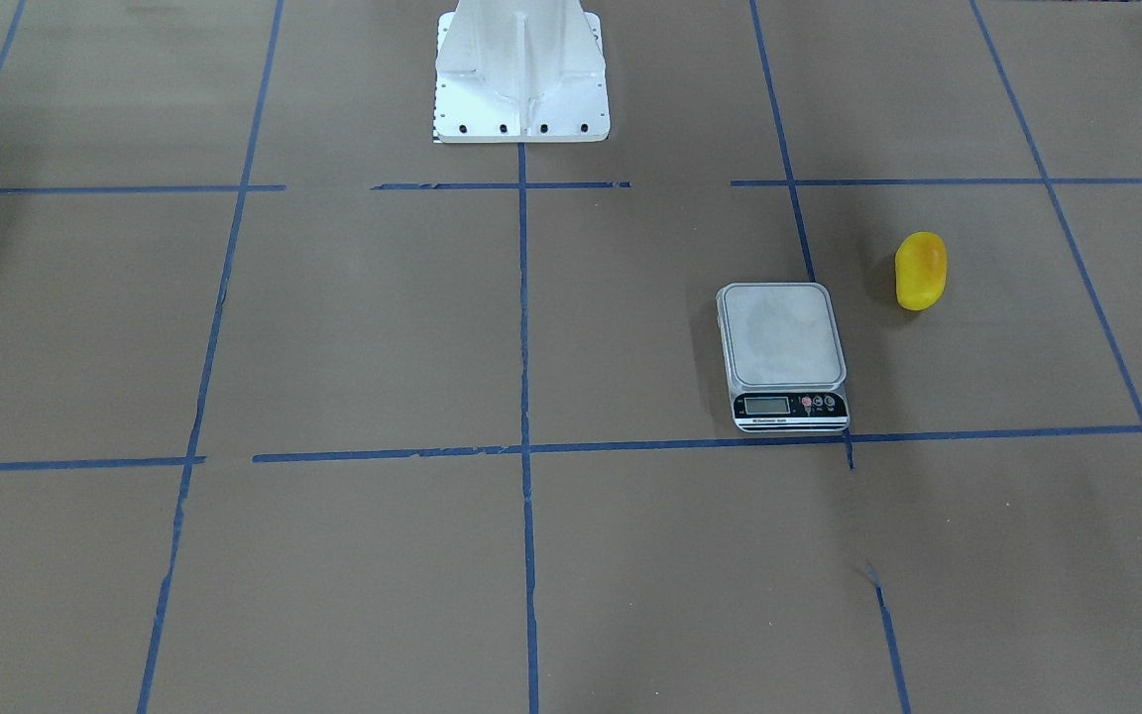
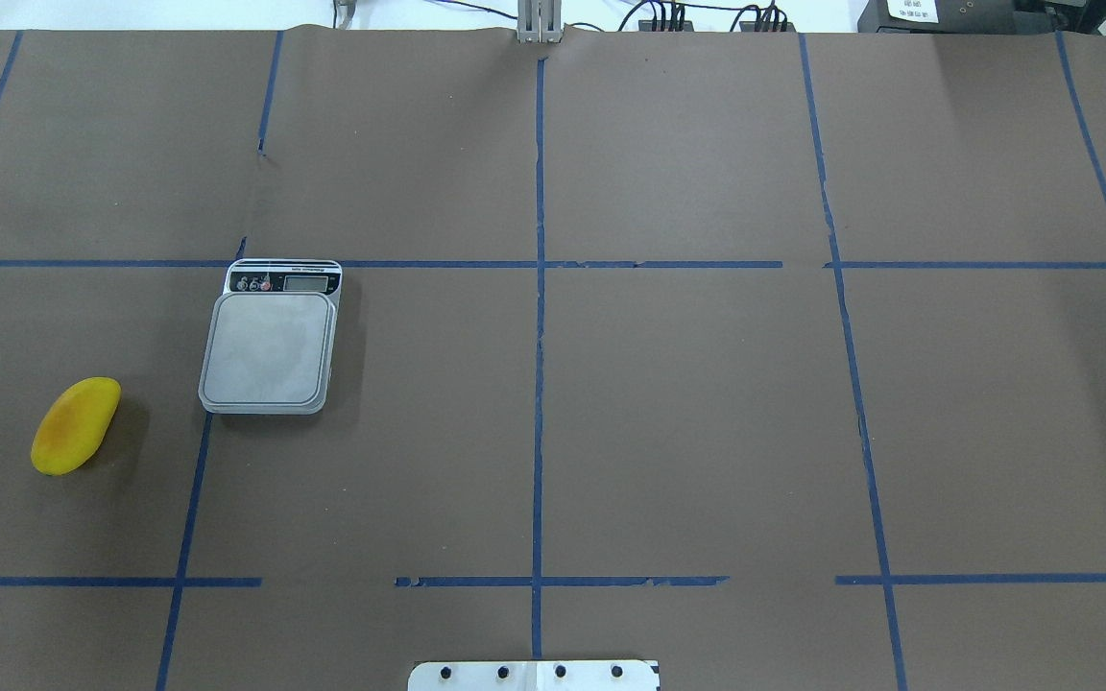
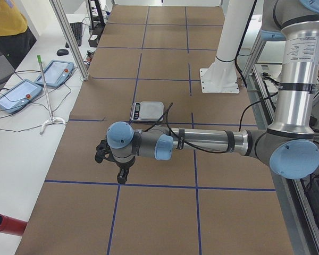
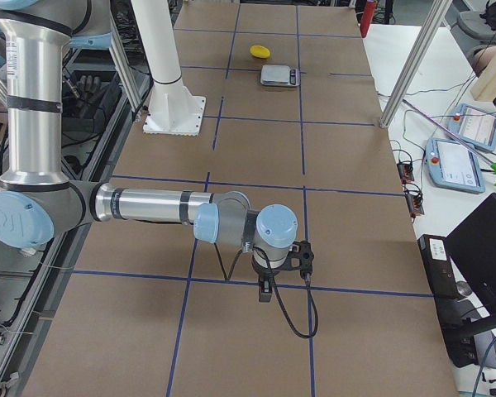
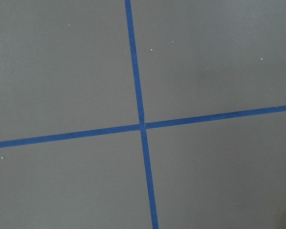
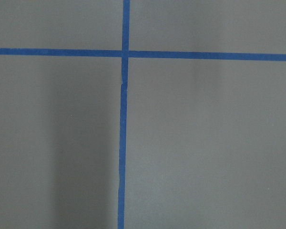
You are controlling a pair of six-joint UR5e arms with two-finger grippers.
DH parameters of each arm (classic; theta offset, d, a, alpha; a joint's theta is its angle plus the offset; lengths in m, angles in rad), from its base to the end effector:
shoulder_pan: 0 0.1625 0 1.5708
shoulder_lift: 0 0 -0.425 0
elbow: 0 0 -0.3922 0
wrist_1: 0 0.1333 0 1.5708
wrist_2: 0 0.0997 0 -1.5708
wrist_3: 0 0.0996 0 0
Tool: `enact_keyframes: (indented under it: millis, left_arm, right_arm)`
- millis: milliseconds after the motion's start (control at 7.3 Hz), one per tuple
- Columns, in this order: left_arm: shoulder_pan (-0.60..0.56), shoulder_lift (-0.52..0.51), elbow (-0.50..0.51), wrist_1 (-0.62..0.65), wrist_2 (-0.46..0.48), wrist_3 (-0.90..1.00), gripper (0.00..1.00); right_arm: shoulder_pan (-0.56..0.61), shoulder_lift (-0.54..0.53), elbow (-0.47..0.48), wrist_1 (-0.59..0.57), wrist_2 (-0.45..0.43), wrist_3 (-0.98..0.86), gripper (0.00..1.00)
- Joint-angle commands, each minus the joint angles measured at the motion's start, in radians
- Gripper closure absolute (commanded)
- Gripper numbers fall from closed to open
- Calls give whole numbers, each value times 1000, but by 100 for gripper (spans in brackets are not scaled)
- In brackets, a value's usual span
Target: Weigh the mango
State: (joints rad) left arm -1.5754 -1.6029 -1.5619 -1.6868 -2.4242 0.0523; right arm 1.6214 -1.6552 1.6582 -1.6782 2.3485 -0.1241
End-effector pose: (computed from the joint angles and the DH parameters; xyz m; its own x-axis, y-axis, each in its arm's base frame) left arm -0.0606 -0.5133 0.6292 0.6572 0.1532 -0.7380 -0.0298 0.9837 0.1776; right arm 0.0860 -0.4443 0.6658 0.7087 -0.0147 0.7054 0.0377 0.9991 -0.0170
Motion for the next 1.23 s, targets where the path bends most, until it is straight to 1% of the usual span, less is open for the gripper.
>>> enact_keyframes:
  millis: [0,137,274,411,548,685,822,959,1096]
  left_arm:
    - [2,29,8,-55,-13,4,0]
    - [87,20,26,-209,-10,-38,0]
    - [216,20,10,-309,34,-228,0]
    - [272,26,-32,-406,89,-356,0]
    - [308,35,-84,-419,91,-455,0]
    - [390,63,-139,-422,126,-621,0]
    - [478,76,-192,-422,202,-693,0]
    - [568,87,-208,-424,209,-693,0]
    - [650,112,-249,-422,253,-719,0]
  right_arm:
    - [0,0,0,0,0,0,0]
    - [0,0,0,0,0,0,0]
    - [0,0,0,0,0,0,0]
    - [0,0,0,0,0,0,0]
    - [0,0,0,0,0,0,0]
    - [0,0,0,0,0,0,0]
    - [0,0,0,0,0,0,0]
    - [0,0,0,0,0,0,0]
    - [0,0,0,0,0,0,0]
